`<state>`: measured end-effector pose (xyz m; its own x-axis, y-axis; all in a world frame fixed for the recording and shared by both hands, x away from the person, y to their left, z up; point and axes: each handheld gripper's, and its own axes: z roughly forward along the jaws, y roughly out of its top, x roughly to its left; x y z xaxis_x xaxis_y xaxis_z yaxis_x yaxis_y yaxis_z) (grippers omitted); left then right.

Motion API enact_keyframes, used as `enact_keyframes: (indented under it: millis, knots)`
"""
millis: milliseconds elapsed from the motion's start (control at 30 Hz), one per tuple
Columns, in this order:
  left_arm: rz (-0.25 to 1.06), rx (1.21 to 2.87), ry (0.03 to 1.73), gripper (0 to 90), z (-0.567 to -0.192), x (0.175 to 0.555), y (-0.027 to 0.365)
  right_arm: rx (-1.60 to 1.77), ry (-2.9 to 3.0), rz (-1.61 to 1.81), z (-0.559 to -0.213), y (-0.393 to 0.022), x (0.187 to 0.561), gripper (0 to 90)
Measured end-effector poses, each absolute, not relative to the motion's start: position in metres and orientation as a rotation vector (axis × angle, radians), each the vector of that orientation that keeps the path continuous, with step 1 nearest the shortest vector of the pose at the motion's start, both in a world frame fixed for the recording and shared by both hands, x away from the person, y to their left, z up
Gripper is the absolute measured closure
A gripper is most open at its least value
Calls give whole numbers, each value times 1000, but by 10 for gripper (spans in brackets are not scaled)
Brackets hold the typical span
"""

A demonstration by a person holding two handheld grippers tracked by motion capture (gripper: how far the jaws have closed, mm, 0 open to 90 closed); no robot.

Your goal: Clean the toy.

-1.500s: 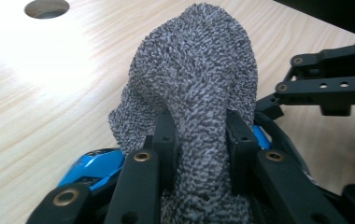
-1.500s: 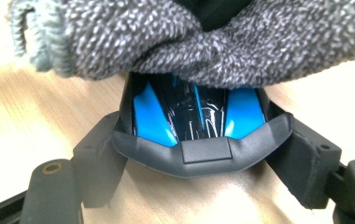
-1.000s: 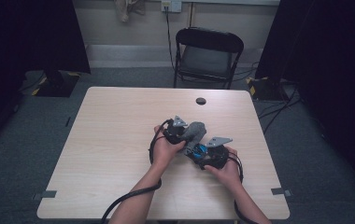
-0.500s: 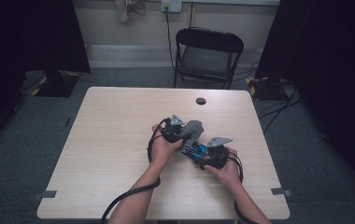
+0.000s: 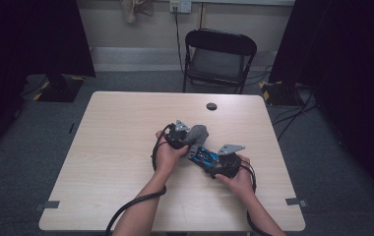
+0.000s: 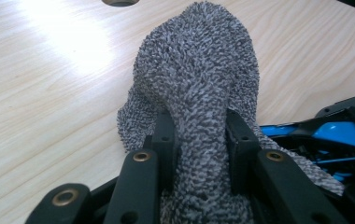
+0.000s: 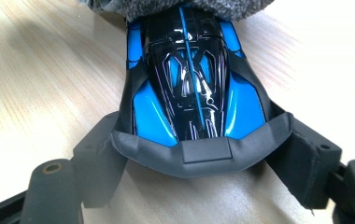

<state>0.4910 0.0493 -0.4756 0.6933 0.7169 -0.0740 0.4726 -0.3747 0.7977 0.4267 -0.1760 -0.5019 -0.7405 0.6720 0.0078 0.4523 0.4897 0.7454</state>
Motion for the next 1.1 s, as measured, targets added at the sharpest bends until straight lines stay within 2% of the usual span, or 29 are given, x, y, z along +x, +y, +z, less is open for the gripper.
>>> enact_keyframes:
  millis: [1100]
  knots:
    - [410, 2013, 1091, 704, -488, 498, 90, 954, 2452, 1102, -502, -176, 427, 247]
